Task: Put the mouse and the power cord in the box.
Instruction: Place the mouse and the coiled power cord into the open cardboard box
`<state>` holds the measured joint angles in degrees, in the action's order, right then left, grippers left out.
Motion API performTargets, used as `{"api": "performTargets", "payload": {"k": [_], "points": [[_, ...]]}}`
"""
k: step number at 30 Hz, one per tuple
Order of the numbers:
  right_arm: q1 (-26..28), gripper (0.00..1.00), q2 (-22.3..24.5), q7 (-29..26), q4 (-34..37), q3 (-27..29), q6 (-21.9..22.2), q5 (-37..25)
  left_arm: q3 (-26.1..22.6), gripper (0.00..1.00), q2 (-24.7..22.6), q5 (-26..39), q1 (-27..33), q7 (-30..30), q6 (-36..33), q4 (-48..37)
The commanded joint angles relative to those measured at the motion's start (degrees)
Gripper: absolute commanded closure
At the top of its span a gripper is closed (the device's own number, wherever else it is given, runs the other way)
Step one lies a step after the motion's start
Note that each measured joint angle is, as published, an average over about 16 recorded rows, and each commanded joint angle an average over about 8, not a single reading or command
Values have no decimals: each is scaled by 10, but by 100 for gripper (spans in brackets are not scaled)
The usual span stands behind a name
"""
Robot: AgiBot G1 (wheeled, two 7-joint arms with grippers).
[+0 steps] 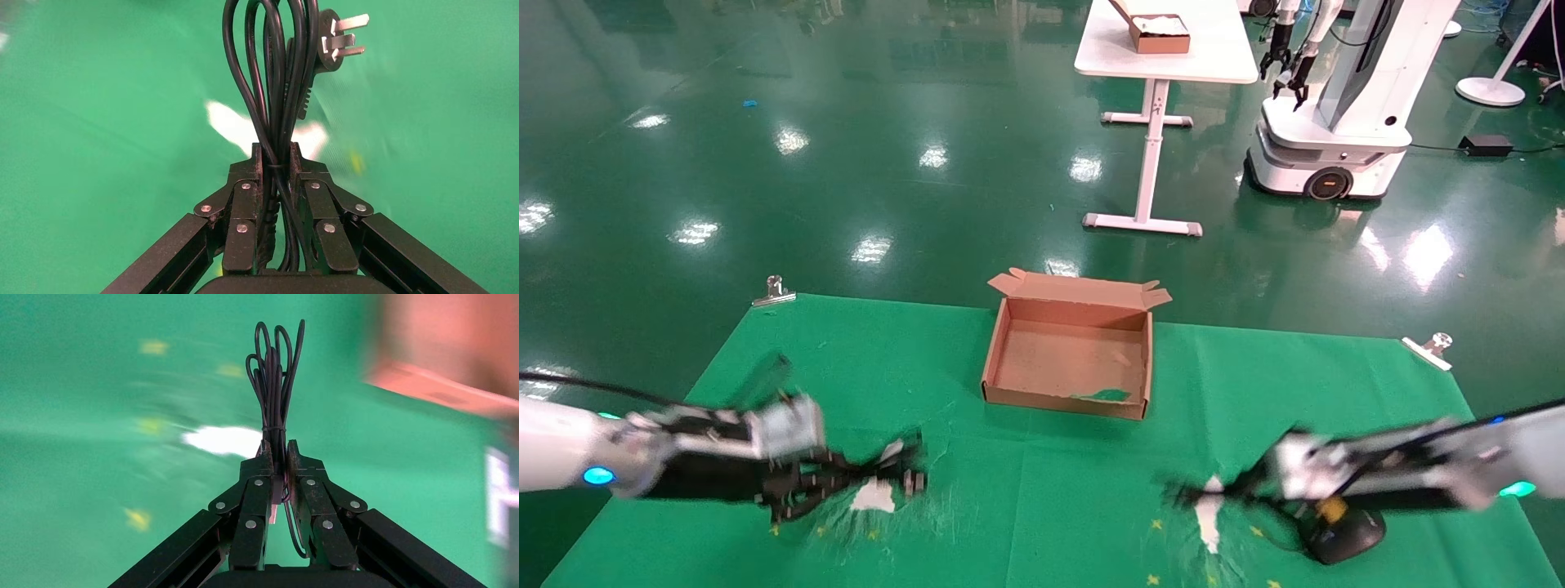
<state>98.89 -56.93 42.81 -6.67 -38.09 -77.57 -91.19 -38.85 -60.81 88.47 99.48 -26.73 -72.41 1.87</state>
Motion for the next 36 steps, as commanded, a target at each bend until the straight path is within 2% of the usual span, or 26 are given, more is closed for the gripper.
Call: {"api": "performTargets", "payload": {"k": [1, 4, 7, 14, 18, 22, 26, 29, 32, 33, 36], "points": [[15, 100, 25, -9, 3, 13, -8, 18, 24, 100, 14, -35, 9, 22, -22, -15], [52, 100, 43, -23, -12, 21, -12, 27, 54, 100, 8, -79, 26, 52, -27, -25], [79, 100, 34, -39, -29, 26, -10, 34, 75, 100, -14, -109, 47, 81, -9, -28], [105, 100, -62, -62, -37, 45, 34, 64, 98, 100, -74, -142, 103, 112, 87, -13], [92, 100, -122, -59, -9, 55, 91, 79, 100, 100, -80, -144, 124, 121, 111, -11], [58, 100, -171, -54, 29, 62, 196, 86, 93, 100, -64, -134, 140, 129, 102, -13], [13, 100, -200, -48, 48, 63, 295, 86, 82, 100, -38, -119, 151, 128, 67, -10], [-16, 100, -207, -43, 45, 60, 322, 83, 73, 100, -19, -106, 154, 123, 35, -7], [-34, 100, -208, -37, 32, 54, 322, 78, 67, 100, -4, -97, 152, 120, 6, -6], [-38, 96, -208, -35, 27, 52, 318, 77, 65, 100, 0, -94, 151, 120, -2, -5], [-44, 58, -208, -30, 14, 46, 305, 74, 59, 100, 7, -87, 147, 120, -21, -4]]}}
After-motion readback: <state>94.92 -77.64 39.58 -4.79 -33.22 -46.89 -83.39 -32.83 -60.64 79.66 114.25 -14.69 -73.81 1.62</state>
